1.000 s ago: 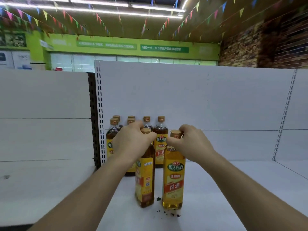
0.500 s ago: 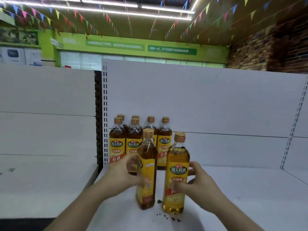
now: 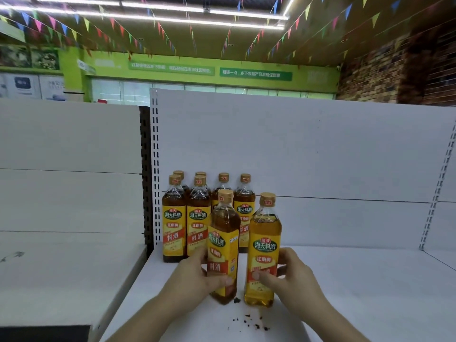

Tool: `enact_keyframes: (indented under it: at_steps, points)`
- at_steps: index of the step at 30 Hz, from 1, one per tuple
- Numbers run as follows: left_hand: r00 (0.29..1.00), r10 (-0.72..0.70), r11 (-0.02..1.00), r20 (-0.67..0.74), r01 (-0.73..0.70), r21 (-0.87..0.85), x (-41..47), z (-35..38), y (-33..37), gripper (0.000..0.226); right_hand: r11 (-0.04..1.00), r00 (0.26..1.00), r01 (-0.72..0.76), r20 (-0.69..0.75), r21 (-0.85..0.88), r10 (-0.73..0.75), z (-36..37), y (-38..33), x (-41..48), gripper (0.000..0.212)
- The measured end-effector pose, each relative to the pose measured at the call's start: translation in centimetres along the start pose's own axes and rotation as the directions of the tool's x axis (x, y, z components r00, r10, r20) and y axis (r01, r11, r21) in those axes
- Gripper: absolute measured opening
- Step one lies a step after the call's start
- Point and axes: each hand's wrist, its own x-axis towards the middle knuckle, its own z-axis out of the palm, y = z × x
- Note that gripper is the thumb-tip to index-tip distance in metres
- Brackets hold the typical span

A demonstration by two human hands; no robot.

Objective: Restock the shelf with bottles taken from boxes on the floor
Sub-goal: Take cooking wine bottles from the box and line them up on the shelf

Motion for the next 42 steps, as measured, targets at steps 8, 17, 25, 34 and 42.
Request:
enact_keyframes:
  at_steps: [8,17,25,34,42]
  points:
    - [0.985,0.000,0.989,-0.171,0.025,0.143,0.6,2.0,0.1,0.078,0.999,1.000,-0.009,-0.023,0.047,0.010,0.9,1.0,1.7,0.050]
    - [0.963,0.004,0.936,-0.271,0.092,0.340,2.3,3.3,0.6,0.074,0.997,1.000,-0.011,-0.019,0.072,0.012,1.7,1.3,3.3,0.046]
    - [0.953,-0.017,0.904,-0.304,0.145,0.403,3.9,3.9,0.5,0.068,0.999,0.999,-0.013,-0.049,0.043,0.015,2.9,1.8,4.9,0.045]
    - [0.938,-0.014,0.854,-0.346,0.191,0.483,5.0,4.4,0.3,0.069,0.999,1.000,-0.013,-0.014,0.032,0.013,4.3,2.3,6.9,0.048]
    - [0.932,0.014,0.828,-0.363,0.193,0.526,5.4,4.5,-0.3,0.059,0.997,1.000,0.013,0.001,0.081,-0.013,5.1,2.2,8.2,0.027]
